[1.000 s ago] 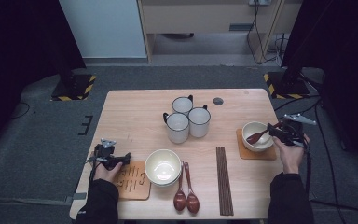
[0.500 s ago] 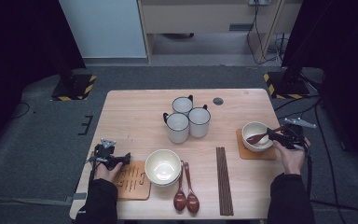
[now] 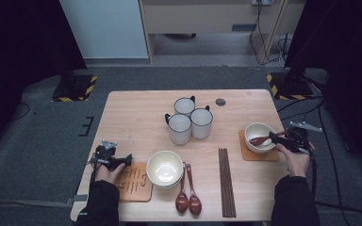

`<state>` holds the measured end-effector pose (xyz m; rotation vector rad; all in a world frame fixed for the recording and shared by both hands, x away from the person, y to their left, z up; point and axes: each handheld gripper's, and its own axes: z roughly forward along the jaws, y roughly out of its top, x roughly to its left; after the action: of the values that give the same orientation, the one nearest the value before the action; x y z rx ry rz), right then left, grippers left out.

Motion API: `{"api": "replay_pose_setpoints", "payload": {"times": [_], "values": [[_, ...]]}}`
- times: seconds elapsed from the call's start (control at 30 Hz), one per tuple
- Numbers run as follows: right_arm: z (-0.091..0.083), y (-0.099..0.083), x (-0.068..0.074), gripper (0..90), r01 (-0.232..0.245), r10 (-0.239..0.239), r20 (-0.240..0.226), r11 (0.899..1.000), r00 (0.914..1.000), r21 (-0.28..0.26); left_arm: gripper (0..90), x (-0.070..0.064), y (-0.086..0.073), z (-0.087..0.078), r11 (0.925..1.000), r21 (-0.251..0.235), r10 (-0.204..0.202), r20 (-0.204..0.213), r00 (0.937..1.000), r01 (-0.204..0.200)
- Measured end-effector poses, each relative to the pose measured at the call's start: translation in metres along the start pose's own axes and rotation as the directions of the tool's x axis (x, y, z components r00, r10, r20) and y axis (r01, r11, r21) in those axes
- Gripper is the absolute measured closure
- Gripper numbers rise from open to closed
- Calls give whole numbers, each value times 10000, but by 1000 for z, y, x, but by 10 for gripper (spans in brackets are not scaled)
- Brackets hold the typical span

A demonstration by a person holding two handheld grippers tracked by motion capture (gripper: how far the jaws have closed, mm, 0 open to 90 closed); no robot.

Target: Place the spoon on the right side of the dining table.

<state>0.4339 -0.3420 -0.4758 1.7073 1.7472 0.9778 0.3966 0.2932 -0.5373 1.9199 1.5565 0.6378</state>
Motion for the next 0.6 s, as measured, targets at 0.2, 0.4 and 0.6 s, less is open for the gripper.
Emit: {"api": "replay_pose_setpoints", "payload": {"times": [0.2,0.4,0.6], "values": [[0,0,-1,246,-92,91,42,9999,9999,107,0,0,0,0,10000,-1,-1,0,10000,1],[0,-1,0,213,-206,209,-94,9994,9997,264,0,0,0,0,10000,0,1,0,10000,-1],[-3,-2,1,185,-338,347,-233,9987,9991,383,0,0,0,0,10000,1,-1,0,10000,1]]}}
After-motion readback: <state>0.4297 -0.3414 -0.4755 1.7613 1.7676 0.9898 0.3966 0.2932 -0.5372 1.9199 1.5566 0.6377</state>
